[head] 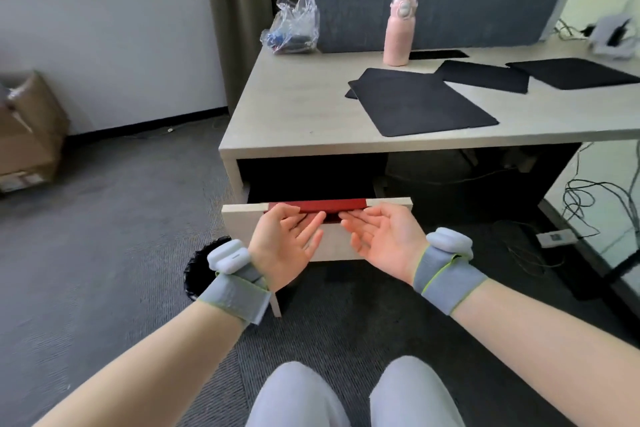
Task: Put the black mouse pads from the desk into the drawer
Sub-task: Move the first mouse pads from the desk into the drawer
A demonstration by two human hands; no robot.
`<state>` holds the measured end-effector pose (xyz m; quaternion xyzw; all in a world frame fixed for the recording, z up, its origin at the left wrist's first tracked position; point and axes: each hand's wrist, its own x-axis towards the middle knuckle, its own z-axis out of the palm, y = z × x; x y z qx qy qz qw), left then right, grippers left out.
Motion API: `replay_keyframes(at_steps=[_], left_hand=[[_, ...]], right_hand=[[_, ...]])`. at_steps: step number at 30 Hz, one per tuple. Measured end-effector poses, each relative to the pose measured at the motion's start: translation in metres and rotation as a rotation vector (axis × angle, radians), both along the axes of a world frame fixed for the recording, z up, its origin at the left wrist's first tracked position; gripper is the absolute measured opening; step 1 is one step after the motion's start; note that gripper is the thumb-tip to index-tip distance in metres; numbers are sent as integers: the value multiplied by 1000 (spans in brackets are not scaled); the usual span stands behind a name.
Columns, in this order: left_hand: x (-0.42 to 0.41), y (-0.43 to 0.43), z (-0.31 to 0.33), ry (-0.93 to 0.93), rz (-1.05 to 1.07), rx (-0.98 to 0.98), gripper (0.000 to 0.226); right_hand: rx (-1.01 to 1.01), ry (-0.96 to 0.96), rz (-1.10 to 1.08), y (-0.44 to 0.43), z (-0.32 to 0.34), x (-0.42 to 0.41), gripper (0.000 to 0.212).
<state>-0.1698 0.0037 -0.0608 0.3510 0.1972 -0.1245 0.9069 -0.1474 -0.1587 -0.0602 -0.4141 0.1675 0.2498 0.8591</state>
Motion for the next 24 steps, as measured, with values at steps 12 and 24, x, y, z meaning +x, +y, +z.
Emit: replay_keyframes(at_steps=[12,24], left_hand=[[-125,-22,40,99,-212,280,51],[-40,-83,121,-106,-331,470,20]], right_hand=[[-320,-61,232,-28,43,-116,39],[-314,-250,146,-81,113,-46,21]])
